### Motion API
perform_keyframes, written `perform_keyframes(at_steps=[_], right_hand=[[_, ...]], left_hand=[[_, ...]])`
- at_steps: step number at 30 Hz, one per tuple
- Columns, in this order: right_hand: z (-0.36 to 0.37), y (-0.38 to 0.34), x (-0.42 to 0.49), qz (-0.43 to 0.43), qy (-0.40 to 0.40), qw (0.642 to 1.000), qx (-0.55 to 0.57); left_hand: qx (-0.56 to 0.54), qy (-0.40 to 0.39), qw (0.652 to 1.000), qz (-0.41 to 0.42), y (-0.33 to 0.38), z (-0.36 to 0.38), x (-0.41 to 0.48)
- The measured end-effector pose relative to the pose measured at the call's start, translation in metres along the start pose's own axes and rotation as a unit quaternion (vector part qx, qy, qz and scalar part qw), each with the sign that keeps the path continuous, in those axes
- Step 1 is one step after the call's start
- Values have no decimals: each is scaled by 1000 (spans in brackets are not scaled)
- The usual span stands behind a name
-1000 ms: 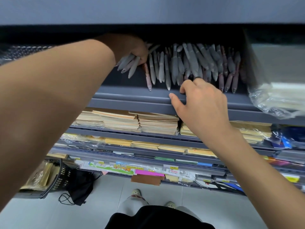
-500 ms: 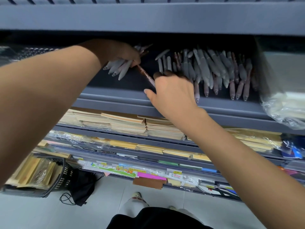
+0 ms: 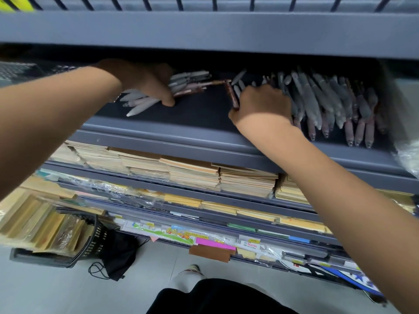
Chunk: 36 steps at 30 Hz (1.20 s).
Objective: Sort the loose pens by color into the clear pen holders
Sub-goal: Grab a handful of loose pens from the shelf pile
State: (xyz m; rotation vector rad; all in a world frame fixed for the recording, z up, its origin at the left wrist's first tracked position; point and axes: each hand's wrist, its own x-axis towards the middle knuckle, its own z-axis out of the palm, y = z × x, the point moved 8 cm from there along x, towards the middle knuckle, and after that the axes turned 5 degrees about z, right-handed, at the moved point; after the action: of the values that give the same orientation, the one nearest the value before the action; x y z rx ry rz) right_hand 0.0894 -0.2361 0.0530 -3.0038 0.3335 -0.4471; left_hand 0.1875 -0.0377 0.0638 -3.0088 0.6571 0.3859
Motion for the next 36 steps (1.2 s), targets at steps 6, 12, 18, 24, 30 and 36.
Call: perform_keyframes(at_steps=[6,12,18,24,30,36], right_hand=[[-3,5,11,35,17,999,-33],[-19,-29,-4,-35,81,993,84],[16,-49,-7,40,-63,958,277],[25,-42,-1,103,-56,948,296],[35,-34,11,167,-6,890,425],[37,-39,15,179,38,812,554]], left_hand=[[8,20,999,44,-30,10,-4],[35,28,992,118,-21,10,5],[10,13,981,194,8,3,14],[-50,-30,971,233,0,9,11],[-51,19,964,259,-11,32,-5],[-41,119,970,210,-18,40,-6]])
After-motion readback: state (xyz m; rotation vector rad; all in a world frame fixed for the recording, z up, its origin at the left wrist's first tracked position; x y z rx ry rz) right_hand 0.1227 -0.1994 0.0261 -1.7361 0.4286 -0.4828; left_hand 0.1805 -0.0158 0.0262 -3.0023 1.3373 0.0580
